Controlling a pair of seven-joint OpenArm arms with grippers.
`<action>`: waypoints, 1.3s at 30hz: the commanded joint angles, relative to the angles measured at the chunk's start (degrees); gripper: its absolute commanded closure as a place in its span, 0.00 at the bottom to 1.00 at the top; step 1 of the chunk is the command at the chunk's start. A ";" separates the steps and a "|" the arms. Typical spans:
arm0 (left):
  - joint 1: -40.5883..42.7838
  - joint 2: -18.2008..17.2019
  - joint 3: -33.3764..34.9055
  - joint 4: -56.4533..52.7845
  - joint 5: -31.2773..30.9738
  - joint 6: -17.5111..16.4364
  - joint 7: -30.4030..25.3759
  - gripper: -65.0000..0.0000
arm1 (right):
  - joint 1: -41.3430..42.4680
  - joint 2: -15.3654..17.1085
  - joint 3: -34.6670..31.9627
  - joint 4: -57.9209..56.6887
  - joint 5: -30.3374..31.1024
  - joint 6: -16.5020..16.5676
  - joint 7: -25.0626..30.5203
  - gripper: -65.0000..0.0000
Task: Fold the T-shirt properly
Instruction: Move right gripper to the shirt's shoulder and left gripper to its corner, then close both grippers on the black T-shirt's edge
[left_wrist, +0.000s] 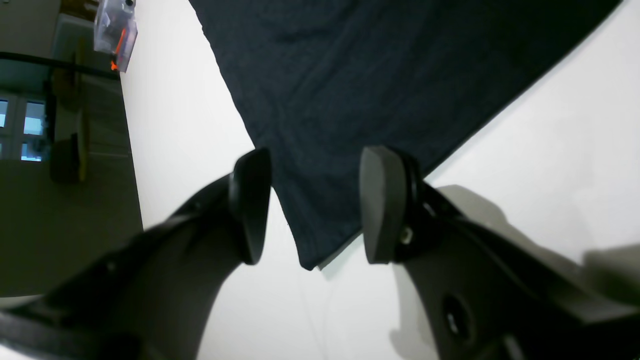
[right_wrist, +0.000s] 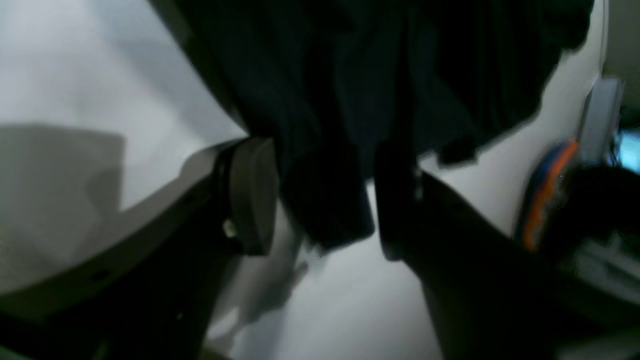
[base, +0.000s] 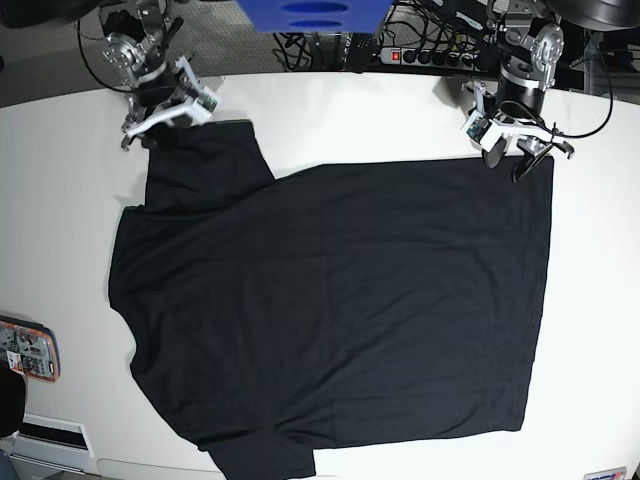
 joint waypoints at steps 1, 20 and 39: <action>0.32 -0.36 -0.32 0.98 0.21 0.86 -0.74 0.57 | 1.69 0.23 -0.73 -1.47 -1.12 1.39 -4.97 0.52; 0.67 -0.54 -0.32 0.98 0.30 0.86 -0.74 0.57 | 2.65 2.78 -10.22 -0.32 -7.01 -3.80 -7.26 0.60; 7.97 -7.66 -0.23 -2.89 12.16 -0.64 8.05 0.56 | 0.98 2.69 -10.58 0.29 -6.92 -3.80 -10.51 1.00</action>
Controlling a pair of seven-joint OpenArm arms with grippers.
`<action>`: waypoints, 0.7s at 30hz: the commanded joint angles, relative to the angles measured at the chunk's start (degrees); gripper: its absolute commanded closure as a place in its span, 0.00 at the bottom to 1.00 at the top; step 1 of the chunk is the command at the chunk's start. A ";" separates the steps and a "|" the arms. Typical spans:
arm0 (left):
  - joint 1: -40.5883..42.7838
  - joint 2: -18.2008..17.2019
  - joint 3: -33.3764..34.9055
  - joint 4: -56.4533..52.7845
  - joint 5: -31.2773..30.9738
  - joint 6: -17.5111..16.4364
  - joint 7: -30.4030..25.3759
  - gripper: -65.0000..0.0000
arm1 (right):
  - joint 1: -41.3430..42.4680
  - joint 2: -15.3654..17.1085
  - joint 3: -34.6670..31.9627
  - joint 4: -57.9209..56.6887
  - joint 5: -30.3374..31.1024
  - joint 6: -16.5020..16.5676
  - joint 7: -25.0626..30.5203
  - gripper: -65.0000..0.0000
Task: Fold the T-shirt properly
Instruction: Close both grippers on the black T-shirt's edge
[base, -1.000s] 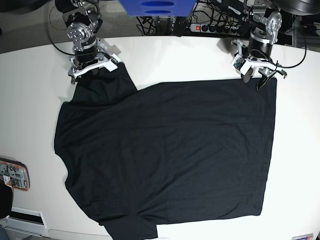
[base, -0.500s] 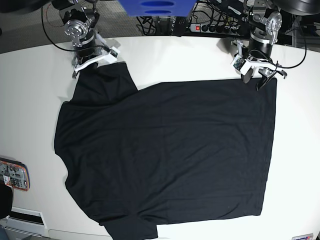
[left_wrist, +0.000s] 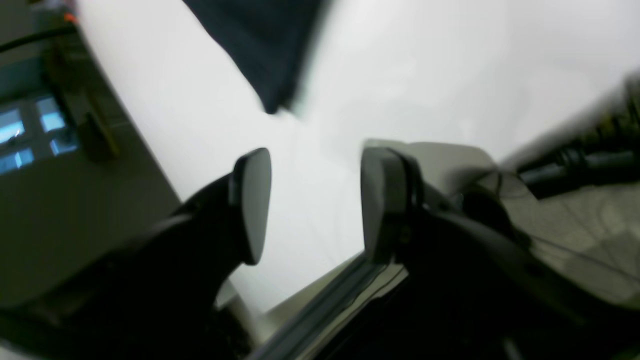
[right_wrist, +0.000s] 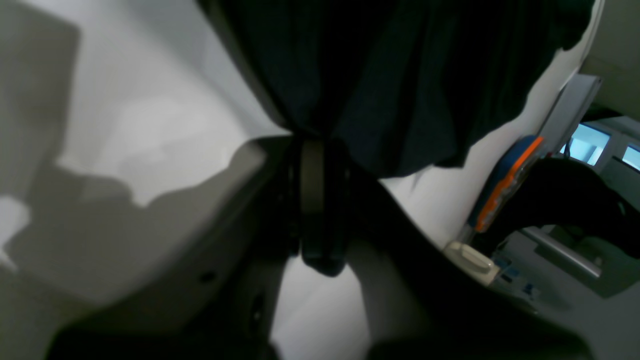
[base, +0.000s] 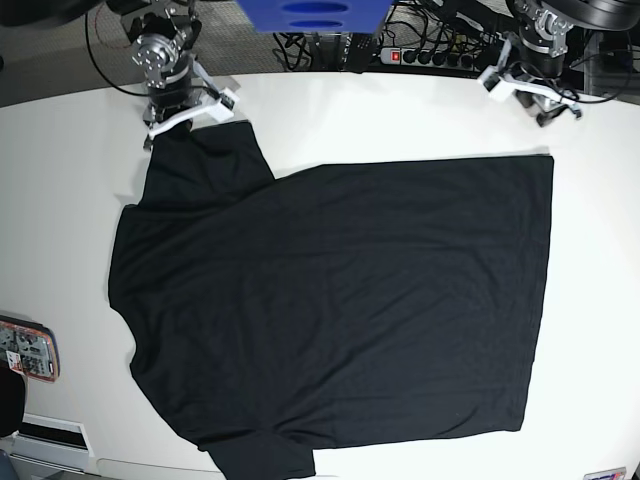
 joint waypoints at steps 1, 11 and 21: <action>0.07 -2.09 -0.54 1.22 0.54 -0.12 0.29 0.56 | -0.57 0.44 0.13 1.10 0.09 0.46 -0.02 1.00; -8.89 -6.31 -0.19 -2.47 -6.15 -7.86 3.11 0.56 | -1.98 0.35 0.05 2.42 0.09 0.46 -0.28 1.00; -14.25 -6.22 7.37 -10.38 -1.93 -7.86 2.84 0.56 | -2.06 0.18 0.13 2.51 0.09 0.46 -0.28 1.00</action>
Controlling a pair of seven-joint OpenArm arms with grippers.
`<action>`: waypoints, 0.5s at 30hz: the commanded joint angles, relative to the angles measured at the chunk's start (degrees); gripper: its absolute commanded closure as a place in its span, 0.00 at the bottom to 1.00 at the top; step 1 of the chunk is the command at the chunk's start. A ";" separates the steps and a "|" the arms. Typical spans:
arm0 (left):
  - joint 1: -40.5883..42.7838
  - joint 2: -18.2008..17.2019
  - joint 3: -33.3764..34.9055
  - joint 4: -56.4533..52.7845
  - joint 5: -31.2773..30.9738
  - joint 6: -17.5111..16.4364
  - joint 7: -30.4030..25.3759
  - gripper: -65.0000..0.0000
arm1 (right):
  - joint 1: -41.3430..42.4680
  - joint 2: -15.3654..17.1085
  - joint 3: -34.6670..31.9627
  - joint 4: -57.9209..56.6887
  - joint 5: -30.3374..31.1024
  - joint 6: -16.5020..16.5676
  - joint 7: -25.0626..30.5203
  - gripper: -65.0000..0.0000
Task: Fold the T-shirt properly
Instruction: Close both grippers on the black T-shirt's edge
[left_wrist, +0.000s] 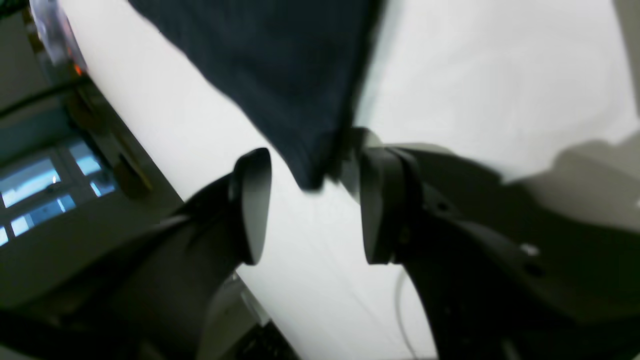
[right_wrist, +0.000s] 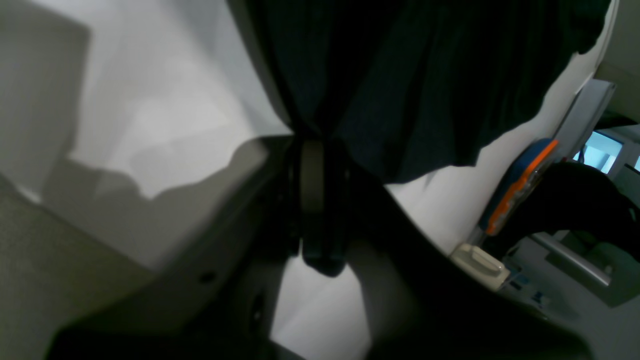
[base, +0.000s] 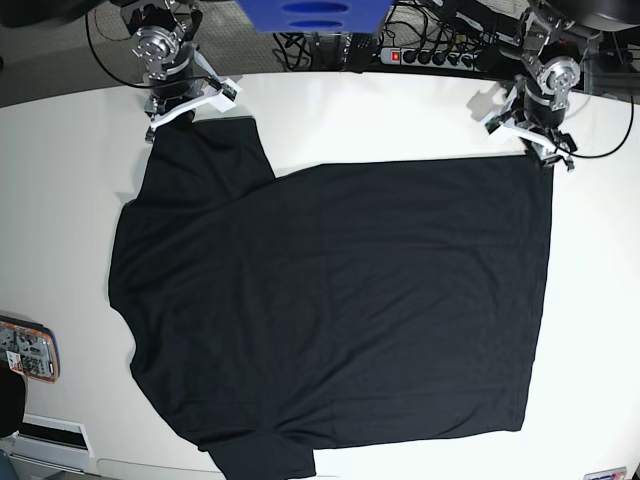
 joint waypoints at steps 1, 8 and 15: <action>-0.20 -0.41 0.12 -0.31 -0.86 -1.10 -0.17 0.56 | -0.49 0.33 0.16 0.87 -0.15 0.00 -0.07 1.00; -4.69 -0.50 0.20 -6.20 -0.77 -1.10 -0.44 0.56 | -2.86 0.33 0.16 0.87 -0.15 0.00 -0.07 1.00; -4.78 -0.50 0.20 -5.32 -0.77 -1.10 -0.35 0.58 | -2.86 0.33 0.16 0.87 -0.15 0.00 -0.07 1.00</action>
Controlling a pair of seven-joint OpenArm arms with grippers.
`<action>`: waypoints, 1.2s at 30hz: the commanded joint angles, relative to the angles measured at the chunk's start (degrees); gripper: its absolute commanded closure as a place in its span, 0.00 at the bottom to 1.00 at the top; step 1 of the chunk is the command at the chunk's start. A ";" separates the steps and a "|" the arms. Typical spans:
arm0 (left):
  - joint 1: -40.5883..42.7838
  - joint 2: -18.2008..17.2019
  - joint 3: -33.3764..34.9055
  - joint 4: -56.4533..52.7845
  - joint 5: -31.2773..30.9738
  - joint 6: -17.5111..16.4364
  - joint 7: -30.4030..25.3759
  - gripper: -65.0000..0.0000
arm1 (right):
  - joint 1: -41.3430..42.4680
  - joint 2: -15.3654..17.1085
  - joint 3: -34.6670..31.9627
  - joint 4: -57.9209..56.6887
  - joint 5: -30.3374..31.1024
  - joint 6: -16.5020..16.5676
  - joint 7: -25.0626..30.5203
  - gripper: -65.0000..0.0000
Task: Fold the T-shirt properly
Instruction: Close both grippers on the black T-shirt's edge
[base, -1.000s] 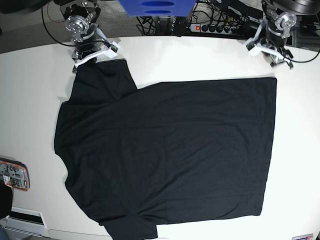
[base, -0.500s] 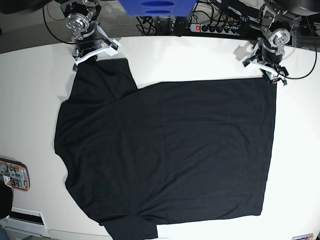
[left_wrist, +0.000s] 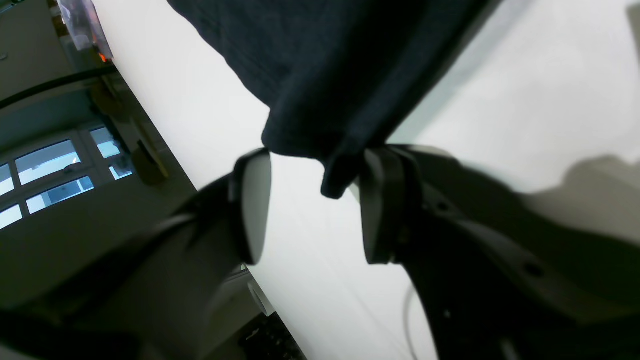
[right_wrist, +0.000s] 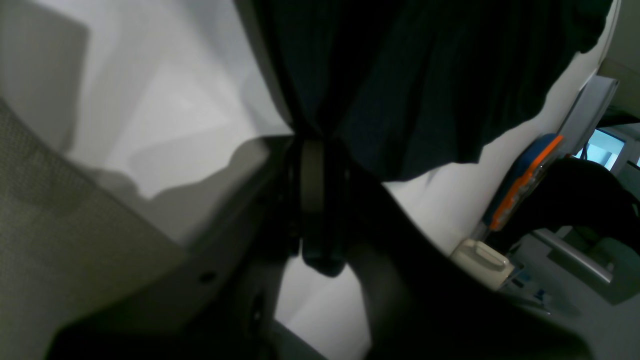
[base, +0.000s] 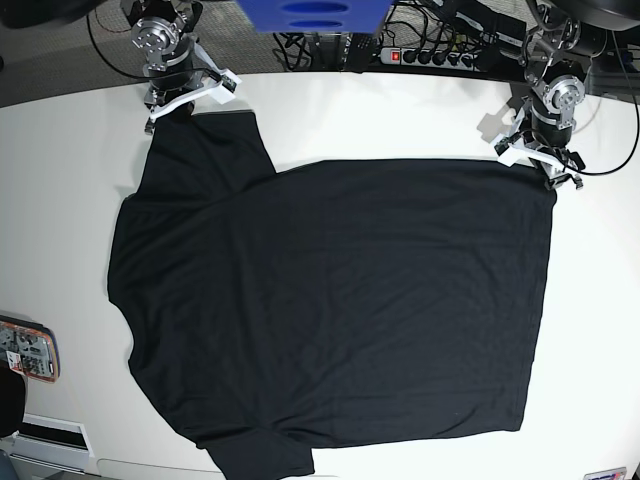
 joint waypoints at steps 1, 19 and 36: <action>0.71 -0.56 0.12 0.03 -1.01 -1.91 0.42 0.62 | -0.59 0.33 0.13 0.56 0.25 0.46 -0.26 1.00; 1.94 0.76 -0.15 8.83 -1.18 -1.74 0.24 1.00 | -1.38 0.33 0.40 2.94 0.95 0.46 -0.35 1.00; 3.61 2.87 -7.53 17.35 -1.36 -1.56 0.15 1.00 | 1.08 0.51 8.31 3.90 7.63 0.46 -0.26 1.00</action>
